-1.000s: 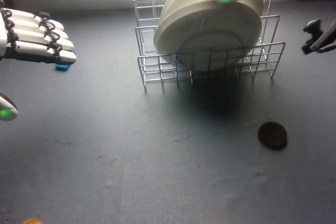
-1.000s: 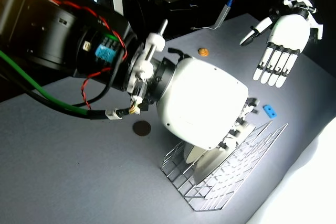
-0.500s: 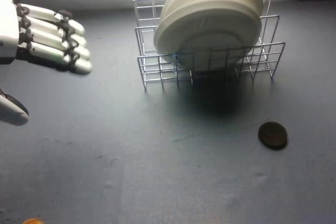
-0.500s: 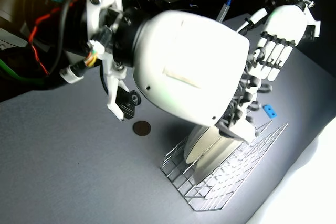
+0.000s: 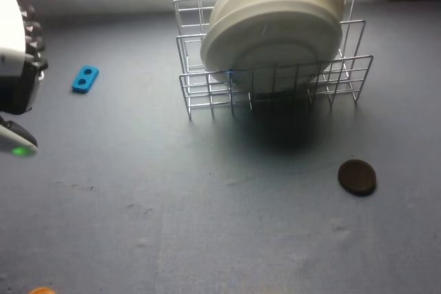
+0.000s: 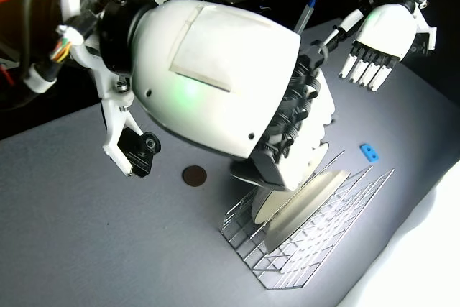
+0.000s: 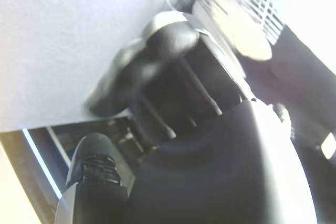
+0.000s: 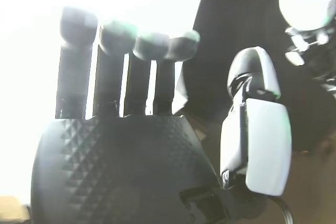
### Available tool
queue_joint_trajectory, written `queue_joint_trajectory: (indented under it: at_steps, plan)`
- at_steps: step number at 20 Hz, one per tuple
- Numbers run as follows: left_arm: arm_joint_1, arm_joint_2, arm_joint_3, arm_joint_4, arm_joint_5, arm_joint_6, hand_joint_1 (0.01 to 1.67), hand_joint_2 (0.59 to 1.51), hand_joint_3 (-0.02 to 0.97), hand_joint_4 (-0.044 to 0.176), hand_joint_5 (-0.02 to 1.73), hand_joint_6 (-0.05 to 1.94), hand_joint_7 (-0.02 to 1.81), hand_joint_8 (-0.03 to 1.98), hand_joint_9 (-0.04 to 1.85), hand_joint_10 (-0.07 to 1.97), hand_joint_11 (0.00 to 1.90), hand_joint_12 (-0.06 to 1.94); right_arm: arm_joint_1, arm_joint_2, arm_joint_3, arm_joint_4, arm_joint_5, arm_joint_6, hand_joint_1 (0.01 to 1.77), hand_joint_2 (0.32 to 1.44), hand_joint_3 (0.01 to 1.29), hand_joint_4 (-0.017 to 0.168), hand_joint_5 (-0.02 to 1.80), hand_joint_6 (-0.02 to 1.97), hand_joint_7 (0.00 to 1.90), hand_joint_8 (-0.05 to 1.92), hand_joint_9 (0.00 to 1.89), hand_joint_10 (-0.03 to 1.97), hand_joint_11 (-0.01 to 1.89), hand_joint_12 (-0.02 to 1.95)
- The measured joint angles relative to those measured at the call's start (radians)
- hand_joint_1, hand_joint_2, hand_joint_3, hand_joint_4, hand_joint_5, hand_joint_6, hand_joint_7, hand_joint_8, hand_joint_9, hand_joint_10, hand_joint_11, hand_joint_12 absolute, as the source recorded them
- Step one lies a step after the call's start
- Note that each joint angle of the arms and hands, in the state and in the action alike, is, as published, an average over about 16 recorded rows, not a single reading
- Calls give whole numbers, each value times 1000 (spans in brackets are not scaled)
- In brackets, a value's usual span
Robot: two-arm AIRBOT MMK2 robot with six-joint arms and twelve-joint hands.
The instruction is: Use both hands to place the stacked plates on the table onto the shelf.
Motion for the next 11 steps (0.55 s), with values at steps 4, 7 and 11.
queue_joint_trajectory:
  at_steps: [4, 7, 11]
  plan:
    - [14, -4, -5, -1, 0, 6, 425, 1293, 6, 78, 1440, 1909, 1501, 1914, 1538, 1917, 1527, 1923, -30, 12, -11, -174, 64, 84, 506, 1215, 12, 80, 1245, 1874, 1369, 1890, 1416, 1923, 1479, 1912]
    - [22, -6, -7, 0, 0, 12, 523, 1305, 4, 99, 1587, 1930, 1653, 1927, 1695, 1926, 1701, 1932, -41, 15, -14, -249, 91, 122, 537, 1246, 13, 101, 1354, 1932, 1477, 1910, 1532, 1932, 1628, 1909]
    - [31, -9, -10, 1, 2, 14, 650, 1325, 1, 138, 1596, 1933, 1659, 1927, 1711, 1924, 1750, 1932, -57, 17, -13, -350, 129, 176, 594, 1312, 13, 143, 1442, 1954, 1585, 1910, 1639, 1933, 1752, 1910]
